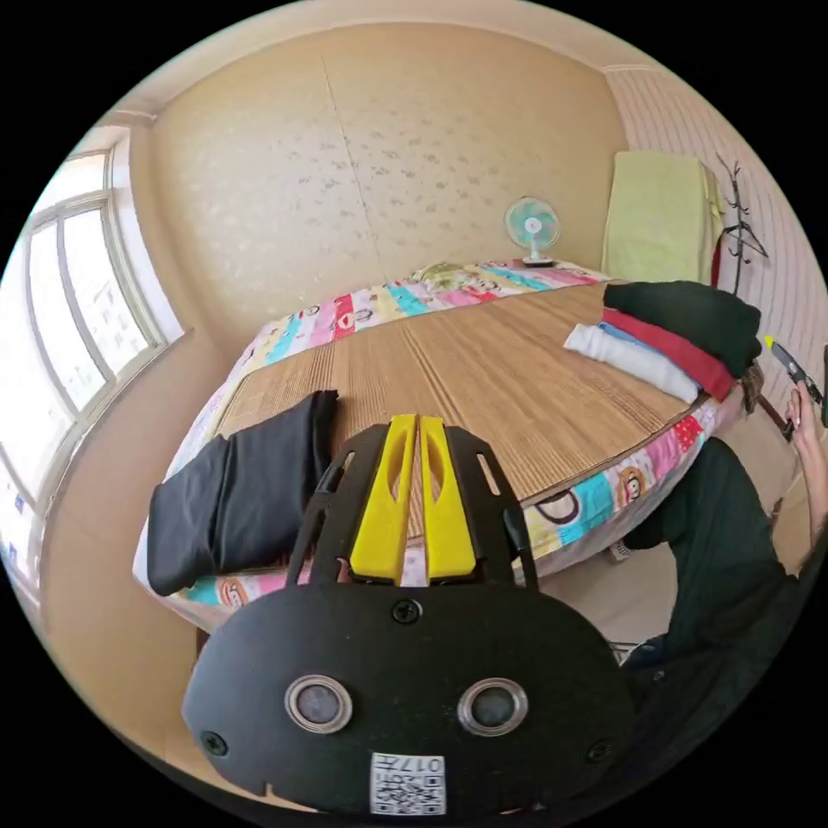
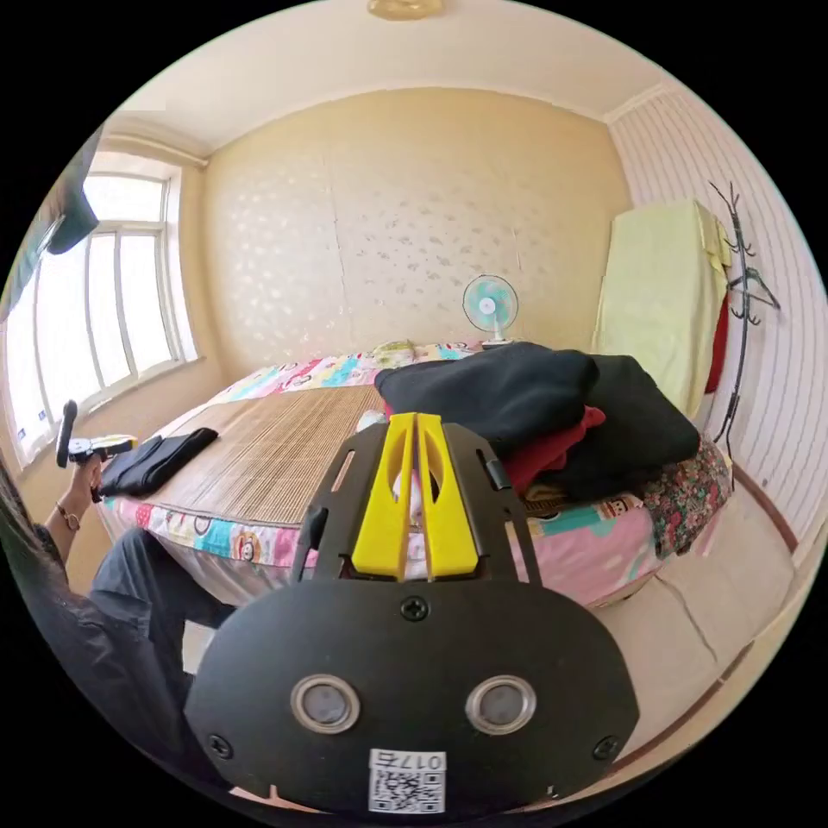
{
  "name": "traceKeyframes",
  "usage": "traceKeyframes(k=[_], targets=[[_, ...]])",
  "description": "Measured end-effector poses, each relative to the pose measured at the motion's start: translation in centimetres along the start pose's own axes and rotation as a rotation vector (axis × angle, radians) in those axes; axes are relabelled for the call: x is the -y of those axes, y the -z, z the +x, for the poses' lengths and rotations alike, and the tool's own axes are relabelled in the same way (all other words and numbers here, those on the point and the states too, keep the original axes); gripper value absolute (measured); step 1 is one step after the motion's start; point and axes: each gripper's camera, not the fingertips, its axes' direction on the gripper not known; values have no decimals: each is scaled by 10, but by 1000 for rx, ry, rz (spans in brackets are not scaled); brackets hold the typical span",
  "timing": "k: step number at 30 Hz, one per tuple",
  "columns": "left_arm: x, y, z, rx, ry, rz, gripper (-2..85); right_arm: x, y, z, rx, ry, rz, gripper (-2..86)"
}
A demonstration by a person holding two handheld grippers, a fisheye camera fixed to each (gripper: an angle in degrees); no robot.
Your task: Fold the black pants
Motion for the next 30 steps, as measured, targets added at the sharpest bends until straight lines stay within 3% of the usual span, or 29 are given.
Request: traceKeyframes(k=[2, 6, 8, 12, 13, 15, 18, 23, 27, 30], targets=[[-1, -12, -27, 45, 124, -37, 7, -6, -18, -16, 73, 4, -51, 3], [4, -17, -101, 101, 310, 92, 63, -24, -45, -45, 205, -4, -105, 3], [20, -46, -139, 142, 394, 27, 84, -33, -52, -55, 255, 2, -117, 3], [34, -190, -202, -136, 468, -390, 58, -53, -55, -70, 251, 18, -156, 3], [33, -182, -208, -146, 520, -284, 42, -56, -54, -71, 249, 20, -157, 4], [34, -180, -212, -211, 626, -259, 18, -69, -49, -73, 251, 19, -155, 4], [48, -173, -182, -409, 557, -271, -1, -86, -48, -75, 271, 12, -152, 6], [46, -117, -67, -554, 264, -248, -6, -104, -64, -84, 326, -11, -158, 7], [24, -59, 11, -866, 100, -231, -5, -116, -86, -100, 394, -3, -178, 6], [11, -18, 22, -1080, 73, -211, 3, -124, -97, -113, 423, 26, -212, 6]])
